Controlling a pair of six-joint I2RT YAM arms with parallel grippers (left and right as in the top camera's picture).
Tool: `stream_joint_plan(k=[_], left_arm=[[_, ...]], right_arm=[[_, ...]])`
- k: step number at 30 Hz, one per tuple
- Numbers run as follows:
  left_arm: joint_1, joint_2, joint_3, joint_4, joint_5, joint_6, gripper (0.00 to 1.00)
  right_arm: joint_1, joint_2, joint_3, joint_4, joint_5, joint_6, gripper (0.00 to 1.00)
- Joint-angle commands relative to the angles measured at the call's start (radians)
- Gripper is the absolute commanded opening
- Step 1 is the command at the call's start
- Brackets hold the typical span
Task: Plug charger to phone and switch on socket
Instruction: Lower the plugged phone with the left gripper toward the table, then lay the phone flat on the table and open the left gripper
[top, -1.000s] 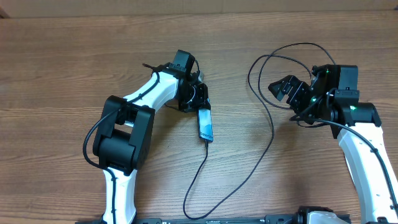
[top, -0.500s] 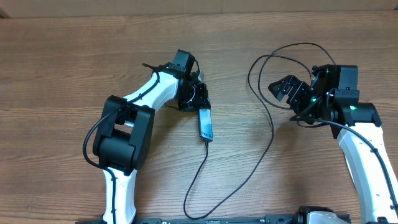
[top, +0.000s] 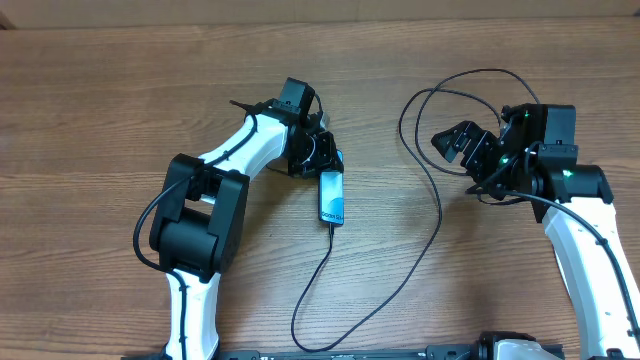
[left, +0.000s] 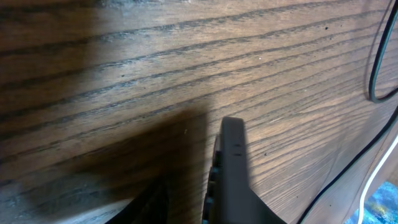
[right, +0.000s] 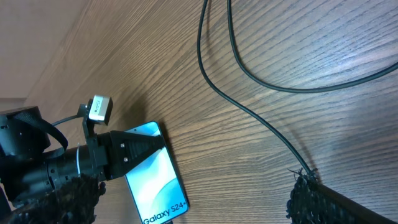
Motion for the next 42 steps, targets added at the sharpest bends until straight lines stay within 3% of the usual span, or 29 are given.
stream_joint_plan(k=[1,20,26,42], left_arm=[[-0.003,0.026,-0.004,-0.018,-0.073,0.008,0.33],[-0.003,0.026,-0.004,-0.029,-0.078,0.008,0.3],[-0.003,0.026,-0.004,-0.084,-0.164,0.008,0.3],[-0.003,0.026,-0.004,-0.098,-0.182,0.008,0.35]], right_arm=[[0.006,-0.01,0.003,-0.002,0.01,-0.009,1.0],[0.006,-0.01,0.003,-0.002,0.01,-0.009,1.0],[0.006,-0.01,0.003,-0.002,0.01,-0.009,1.0],[0.006,-0.01,0.003,-0.002,0.01,-0.009,1.0]])
